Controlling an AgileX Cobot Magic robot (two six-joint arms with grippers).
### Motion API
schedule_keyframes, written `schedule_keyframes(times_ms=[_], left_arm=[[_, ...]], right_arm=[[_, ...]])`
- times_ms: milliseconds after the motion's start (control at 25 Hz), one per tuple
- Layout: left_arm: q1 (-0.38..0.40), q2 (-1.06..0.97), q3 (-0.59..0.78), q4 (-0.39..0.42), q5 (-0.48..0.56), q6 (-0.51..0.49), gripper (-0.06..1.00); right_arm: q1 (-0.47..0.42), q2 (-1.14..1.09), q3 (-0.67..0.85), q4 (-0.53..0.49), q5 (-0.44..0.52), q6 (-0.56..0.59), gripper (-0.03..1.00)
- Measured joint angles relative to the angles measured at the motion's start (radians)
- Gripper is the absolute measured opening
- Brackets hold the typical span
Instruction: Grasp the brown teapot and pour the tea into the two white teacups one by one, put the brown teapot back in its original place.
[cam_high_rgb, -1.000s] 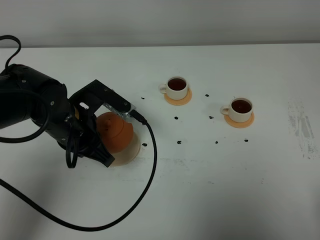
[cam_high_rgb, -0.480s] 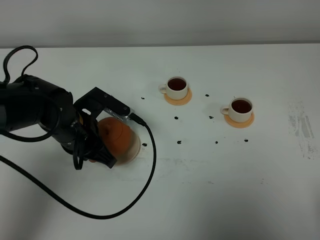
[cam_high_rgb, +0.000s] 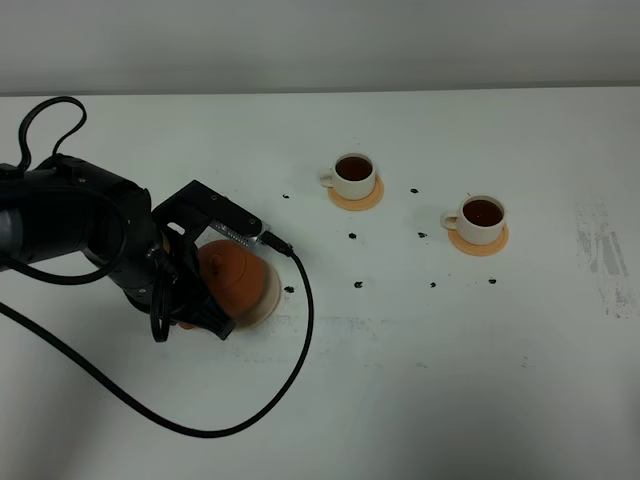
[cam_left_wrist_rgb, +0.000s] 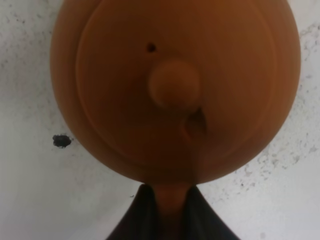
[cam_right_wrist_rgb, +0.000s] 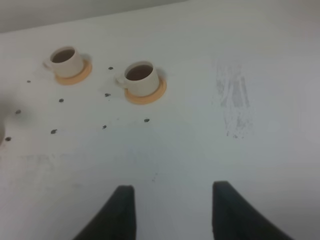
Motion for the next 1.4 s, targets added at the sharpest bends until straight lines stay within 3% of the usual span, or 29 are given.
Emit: schedule_keyframes(times_ms=[840, 1400], left_arm=[[0.000, -0.032, 0.000, -0.018, 0.017, -0.021, 0.21], [0.000, -0.434, 0.001, -0.018, 0.040, -0.020, 0.21]], right_arm=[[0.000, 0.000, 0.000, 0.000, 0.000, 0.000, 0.38], [0.000, 0.000, 0.000, 0.000, 0.000, 0.001, 0.38]])
